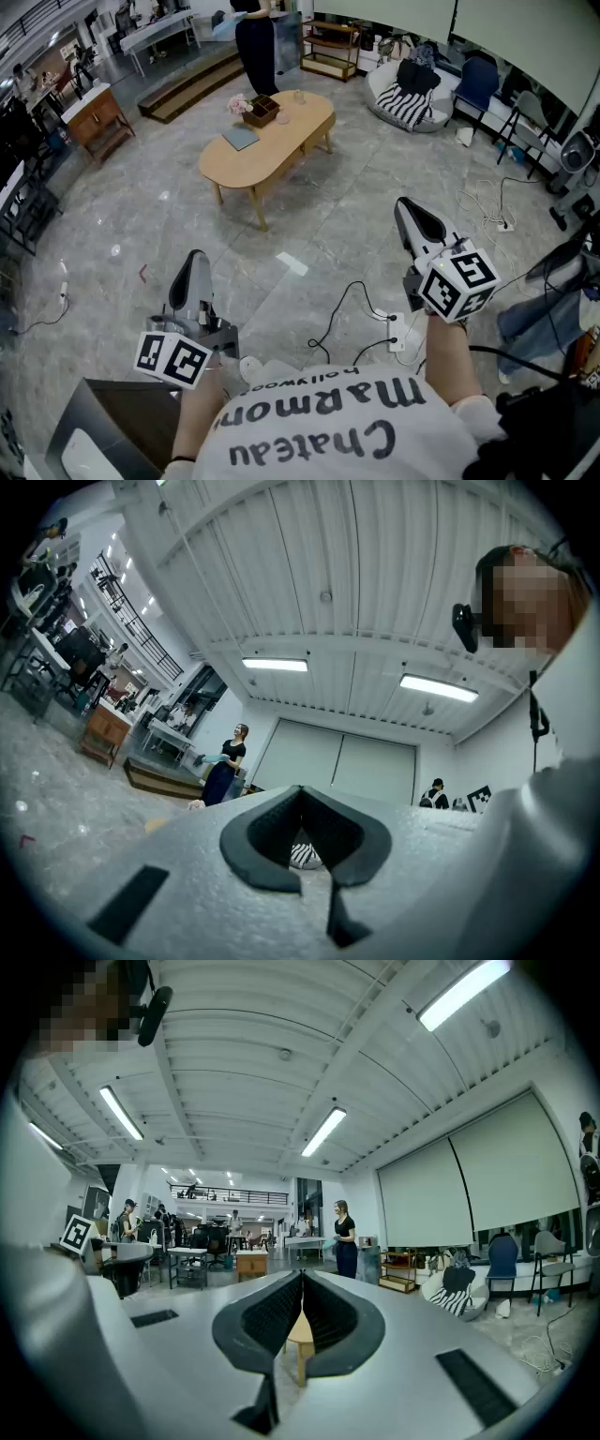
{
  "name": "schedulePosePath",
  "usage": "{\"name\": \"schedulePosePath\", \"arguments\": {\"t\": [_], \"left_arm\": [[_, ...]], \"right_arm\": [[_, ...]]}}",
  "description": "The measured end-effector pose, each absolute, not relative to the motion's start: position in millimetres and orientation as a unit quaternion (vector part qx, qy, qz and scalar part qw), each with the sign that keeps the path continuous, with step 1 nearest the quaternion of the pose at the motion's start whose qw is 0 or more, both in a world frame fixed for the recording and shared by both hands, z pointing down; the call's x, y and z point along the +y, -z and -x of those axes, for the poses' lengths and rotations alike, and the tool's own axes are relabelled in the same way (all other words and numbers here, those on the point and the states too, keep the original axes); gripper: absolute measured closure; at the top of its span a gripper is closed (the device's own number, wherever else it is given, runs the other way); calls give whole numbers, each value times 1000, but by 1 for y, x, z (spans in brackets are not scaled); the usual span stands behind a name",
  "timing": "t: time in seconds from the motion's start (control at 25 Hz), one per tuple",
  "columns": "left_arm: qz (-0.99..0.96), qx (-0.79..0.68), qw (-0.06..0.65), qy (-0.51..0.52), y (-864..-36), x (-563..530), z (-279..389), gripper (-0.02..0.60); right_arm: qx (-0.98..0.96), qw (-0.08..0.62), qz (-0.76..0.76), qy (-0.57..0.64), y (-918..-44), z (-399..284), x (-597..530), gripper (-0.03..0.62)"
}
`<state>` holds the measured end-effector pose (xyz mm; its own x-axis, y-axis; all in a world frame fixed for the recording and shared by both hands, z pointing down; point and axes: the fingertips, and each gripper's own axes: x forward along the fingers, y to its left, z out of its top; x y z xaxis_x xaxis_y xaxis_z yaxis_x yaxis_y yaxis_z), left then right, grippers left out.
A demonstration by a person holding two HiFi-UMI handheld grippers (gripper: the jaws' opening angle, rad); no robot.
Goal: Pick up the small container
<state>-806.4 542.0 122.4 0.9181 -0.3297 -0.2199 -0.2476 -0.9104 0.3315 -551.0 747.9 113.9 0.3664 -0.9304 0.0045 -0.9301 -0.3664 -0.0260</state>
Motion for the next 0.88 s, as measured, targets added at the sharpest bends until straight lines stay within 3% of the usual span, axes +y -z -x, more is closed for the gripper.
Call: {"name": "schedulePosePath", "arguments": {"t": [0.44, 0.88], "left_arm": [[-970, -153, 138, 126, -132, 509, 791, 568], [-964, -149, 177, 131, -149, 354, 698, 568]], "right_arm": [[566, 4, 823, 47, -142, 529, 708, 579], [533, -1, 843, 72, -151, 433, 596, 579]]}}
